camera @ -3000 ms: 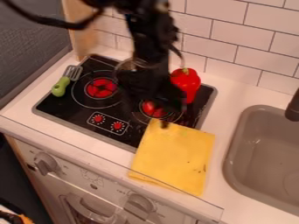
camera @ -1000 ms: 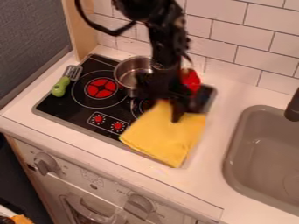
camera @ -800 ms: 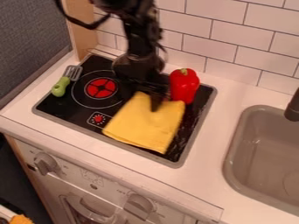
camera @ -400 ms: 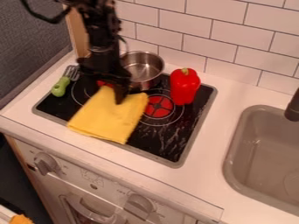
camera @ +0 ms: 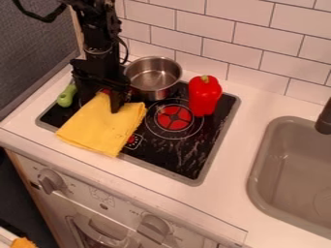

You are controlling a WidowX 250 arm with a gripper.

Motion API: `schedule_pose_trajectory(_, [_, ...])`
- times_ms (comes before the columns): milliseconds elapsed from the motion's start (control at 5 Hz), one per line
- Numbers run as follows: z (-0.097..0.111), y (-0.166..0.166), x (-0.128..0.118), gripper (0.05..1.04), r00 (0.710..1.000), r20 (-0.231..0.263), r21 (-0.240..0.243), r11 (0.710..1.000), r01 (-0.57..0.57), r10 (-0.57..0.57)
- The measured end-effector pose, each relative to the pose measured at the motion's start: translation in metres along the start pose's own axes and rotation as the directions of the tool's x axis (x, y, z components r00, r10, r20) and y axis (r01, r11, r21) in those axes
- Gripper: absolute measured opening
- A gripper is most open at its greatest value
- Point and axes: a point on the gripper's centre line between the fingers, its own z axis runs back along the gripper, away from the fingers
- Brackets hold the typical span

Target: Move the yellow cloth to the right of the green spatula

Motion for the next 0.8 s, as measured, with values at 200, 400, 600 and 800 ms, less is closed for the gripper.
schedule_pose_trajectory(200, [0.004,-0.011,-0.008,1.001,0.999,0.031,-0.071,0.997,0.035,-0.033])
schedule_pose_trajectory(400, [0.037,-0.011,-0.016,0.999,0.990,0.140,-0.157,0.986,0.058,-0.036])
schedule_pose_trajectory(600, [0.060,0.000,-0.023,0.999,0.979,0.203,-0.206,0.977,0.049,-0.006])
schedule_pose_trajectory(800, [0.060,0.001,-0.026,0.999,0.982,0.190,-0.195,0.979,0.056,-0.019])
